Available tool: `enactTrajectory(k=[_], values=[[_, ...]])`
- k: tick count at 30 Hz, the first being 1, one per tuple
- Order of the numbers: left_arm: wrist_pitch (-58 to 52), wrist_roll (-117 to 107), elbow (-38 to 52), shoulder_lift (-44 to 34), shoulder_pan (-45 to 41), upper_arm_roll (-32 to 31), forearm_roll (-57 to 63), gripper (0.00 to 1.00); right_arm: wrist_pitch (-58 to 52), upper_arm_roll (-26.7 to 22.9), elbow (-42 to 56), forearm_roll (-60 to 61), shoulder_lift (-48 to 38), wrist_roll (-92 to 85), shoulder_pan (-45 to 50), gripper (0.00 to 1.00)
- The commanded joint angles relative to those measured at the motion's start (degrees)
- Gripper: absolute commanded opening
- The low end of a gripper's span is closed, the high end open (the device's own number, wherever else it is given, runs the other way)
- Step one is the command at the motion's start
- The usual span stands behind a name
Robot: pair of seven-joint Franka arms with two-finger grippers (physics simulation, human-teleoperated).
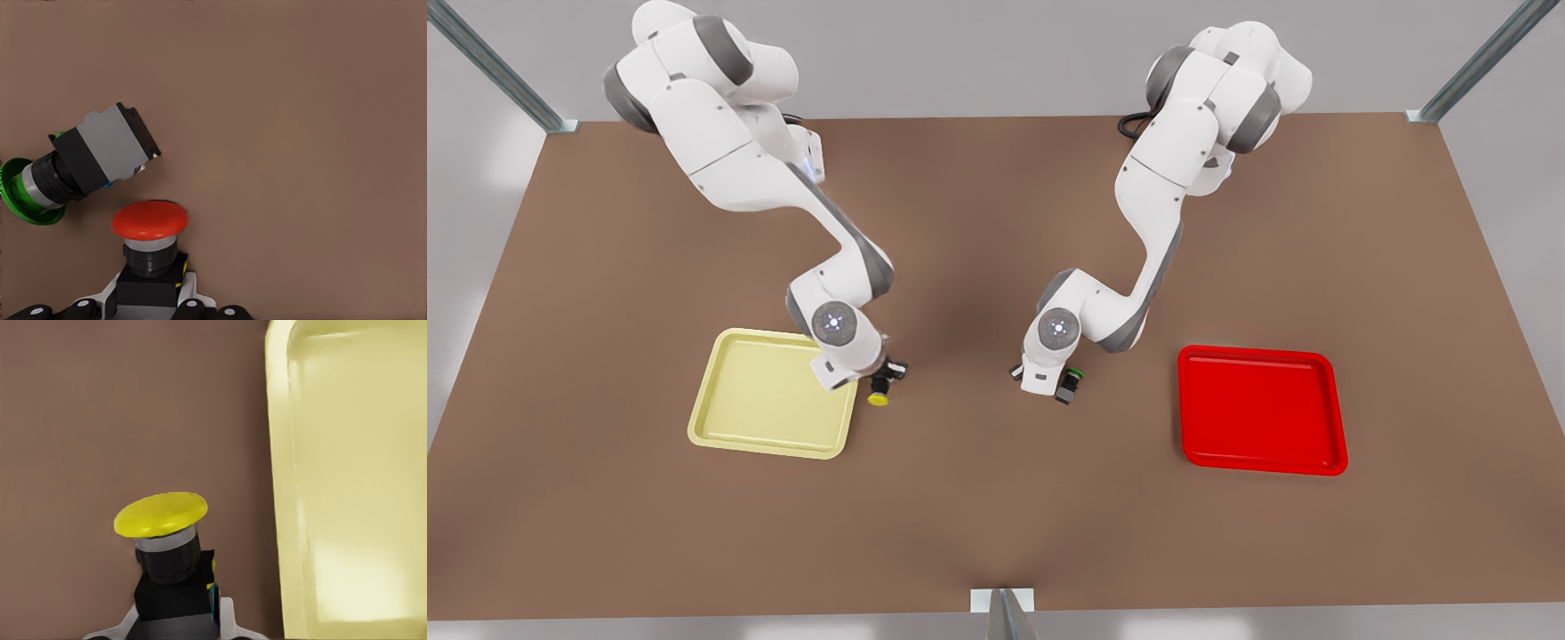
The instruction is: Place the switches on the corresponding trays according to their colors
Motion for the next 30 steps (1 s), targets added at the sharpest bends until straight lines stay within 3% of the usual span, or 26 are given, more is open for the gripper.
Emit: enactTrajectory(k=[1,5,8,9,10,13,17,19,21,25,26,28,30], values=[[0.2,0.1,0.0,0.0,0.0,0.0,-0.9,0.50,-1.7,-0.8,0.4,-0.8,-0.4,-1.5,-0.4,0.54],[-0.6,0.1,-0.1,-1.0,0.1,0.0,-0.9,0.50,-6.2,-6.4,0.3,-0.2,-3.2,-12.5,-2.6,0.53],[-5.4,0.2,-0.2,-3.0,0.1,0.0,-0.9,0.50,-5.6,-7.3,-7.0,-0.1,-7.5,-12.5,-3.6,0.53],[-7.7,0.0,-0.4,-3.9,0.1,0.0,-1.0,0.50,-5.6,-7.5,-8.4,0.0,-8.6,-12.6,-3.9,0.90],[-8.8,-0.1,-0.4,-4.4,-0.1,0.0,-1.0,0.50,-5.4,-8.0,-9.2,0.3,-9.9,-12.6,-4.0,1.00],[-13.8,0.3,-0.6,-8.5,1.9,0.0,-1.8,0.51,-4.3,-8.9,-8.5,0.3,-12.8,-12.6,-3.9,1.00],[-15.0,11.7,-0.8,-11.3,19.2,0.0,-1.2,0.51,-6.8,-10.3,-3.1,2.8,-19.8,-17.1,-3.2,1.00],[-15.0,21.2,-1.8,-11.1,25.3,0.0,-1.1,0.51,-26.4,-17.6,6.6,9.2,-23.5,-28.1,0.8,1.00],[-14.2,29.0,-4.7,-10.6,28.3,0.4,-0.8,0.51,-45.2,-21.3,23.4,9.4,-18.8,-30.0,2.5,1.00],[-14.0,32.7,-9.0,-10.2,30.6,1.8,5.0,0.51,-40.7,-24.3,15.9,11.5,-24.2,-36.3,2.5,1.00],[-14.0,36.0,-9.0,-10.2,30.8,3.3,5.1,0.54,-39.9,-24.3,16.5,11.5,-24.4,-36.4,2.4,1.00],[-14.2,39.1,-9.0,-10.3,30.8,4.4,5.1,1.00,-38.9,-24.1,18.1,11.5,-24.9,-36.3,2.0,1.00],[-14.8,39.1,-9.0,-10.4,30.8,4.4,5.1,1.00,-38.9,-23.8,17.8,11.4,-25.1,-36.3,2.4,1.00]])
